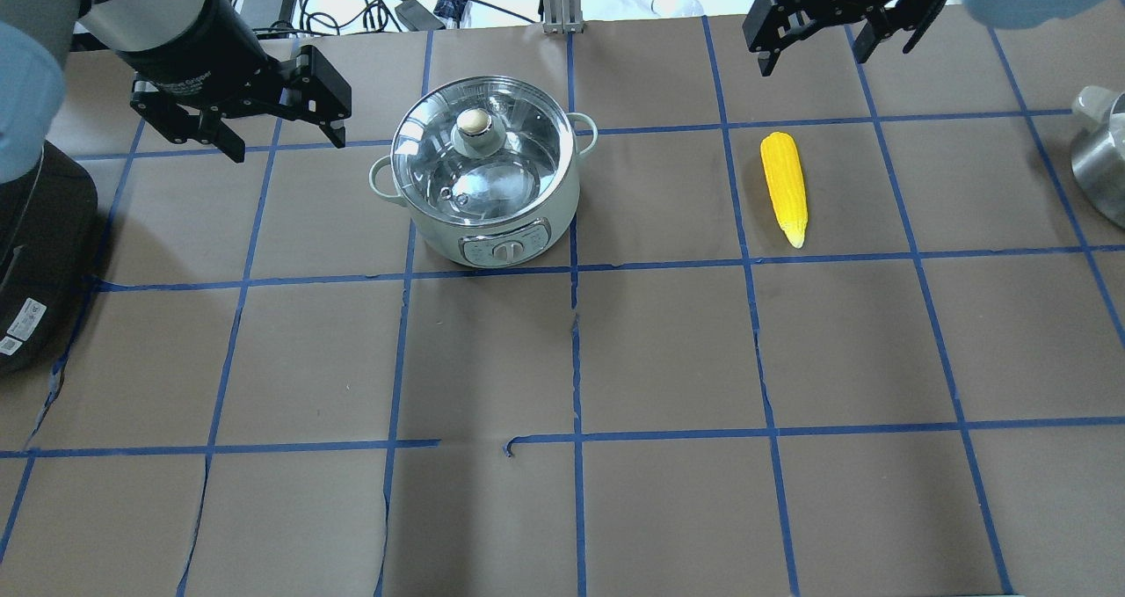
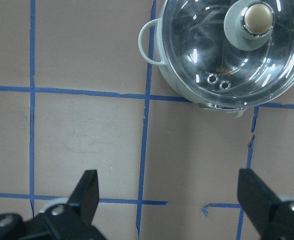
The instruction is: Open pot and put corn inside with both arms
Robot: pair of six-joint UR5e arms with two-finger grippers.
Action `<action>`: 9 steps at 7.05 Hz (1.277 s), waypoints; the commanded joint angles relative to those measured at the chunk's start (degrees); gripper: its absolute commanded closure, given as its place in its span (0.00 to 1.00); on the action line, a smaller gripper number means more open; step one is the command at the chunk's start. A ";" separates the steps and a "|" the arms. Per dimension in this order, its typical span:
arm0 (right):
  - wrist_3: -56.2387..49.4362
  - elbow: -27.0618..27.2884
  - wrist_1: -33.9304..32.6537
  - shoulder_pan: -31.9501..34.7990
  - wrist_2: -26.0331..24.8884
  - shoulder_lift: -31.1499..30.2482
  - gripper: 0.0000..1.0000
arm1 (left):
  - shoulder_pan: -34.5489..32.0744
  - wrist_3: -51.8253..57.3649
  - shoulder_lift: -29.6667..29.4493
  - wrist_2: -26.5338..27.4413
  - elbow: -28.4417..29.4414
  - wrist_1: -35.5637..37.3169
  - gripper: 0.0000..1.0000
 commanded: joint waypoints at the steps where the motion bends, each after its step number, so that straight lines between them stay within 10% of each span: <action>1: 0.00 0.41 0.27 0.07 -1.62 -0.42 0.00 | 0.58 0.00 0.00 0.00 0.04 0.25 0.00; 9: -0.17 0.86 -0.52 -0.19 -0.75 -0.33 0.00 | 0.67 0.35 0.00 0.00 0.04 0.34 0.00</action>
